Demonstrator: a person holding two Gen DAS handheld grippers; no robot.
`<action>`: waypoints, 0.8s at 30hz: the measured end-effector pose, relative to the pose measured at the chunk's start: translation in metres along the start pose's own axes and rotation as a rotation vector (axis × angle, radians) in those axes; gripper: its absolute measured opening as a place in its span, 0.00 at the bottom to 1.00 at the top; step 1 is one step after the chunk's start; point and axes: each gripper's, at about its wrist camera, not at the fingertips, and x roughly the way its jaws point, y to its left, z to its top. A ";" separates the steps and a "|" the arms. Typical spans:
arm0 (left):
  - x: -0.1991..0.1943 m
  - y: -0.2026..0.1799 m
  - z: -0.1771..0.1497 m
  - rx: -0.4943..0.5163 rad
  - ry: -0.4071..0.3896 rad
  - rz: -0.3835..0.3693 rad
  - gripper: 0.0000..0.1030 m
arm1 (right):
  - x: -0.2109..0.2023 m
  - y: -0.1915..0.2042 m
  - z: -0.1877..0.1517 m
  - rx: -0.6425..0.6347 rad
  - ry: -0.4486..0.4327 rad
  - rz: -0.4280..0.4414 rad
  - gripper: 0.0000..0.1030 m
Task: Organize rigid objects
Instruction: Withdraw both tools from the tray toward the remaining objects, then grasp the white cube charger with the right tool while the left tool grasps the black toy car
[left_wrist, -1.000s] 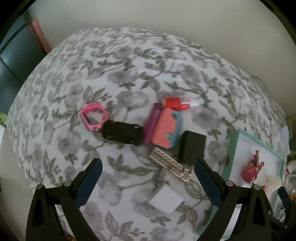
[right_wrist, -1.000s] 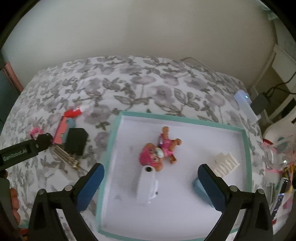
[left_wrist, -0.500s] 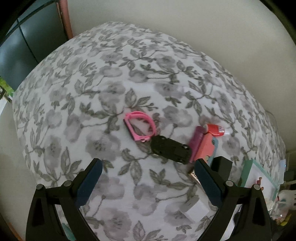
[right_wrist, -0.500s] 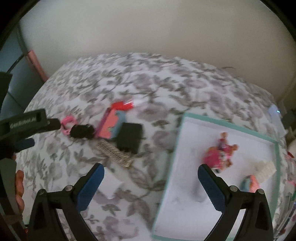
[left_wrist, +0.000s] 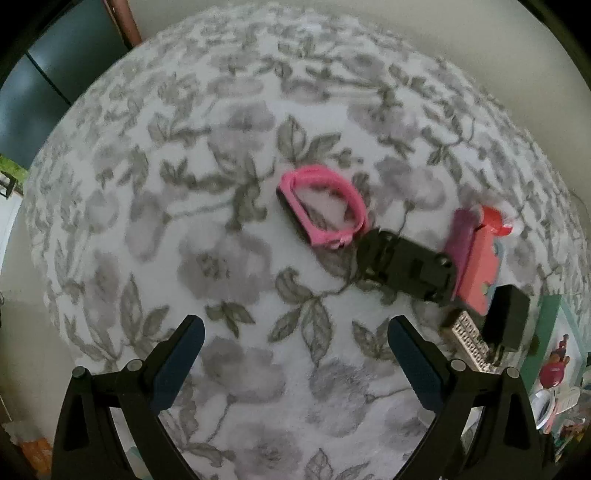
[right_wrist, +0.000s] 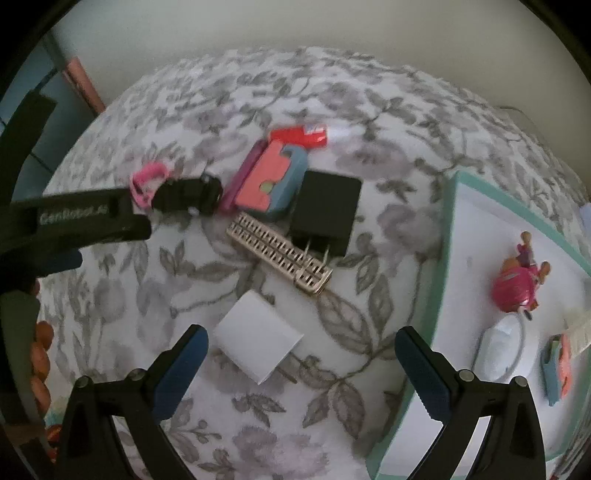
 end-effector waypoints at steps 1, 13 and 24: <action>0.004 0.000 -0.001 -0.004 0.013 -0.004 0.97 | 0.004 0.003 -0.001 -0.013 0.009 -0.008 0.99; 0.009 -0.006 0.004 0.001 0.033 -0.022 0.97 | 0.021 0.008 -0.007 -0.076 0.013 -0.097 0.91; -0.003 -0.034 0.029 0.047 -0.009 -0.102 0.97 | 0.016 -0.003 -0.005 -0.078 0.006 -0.083 0.80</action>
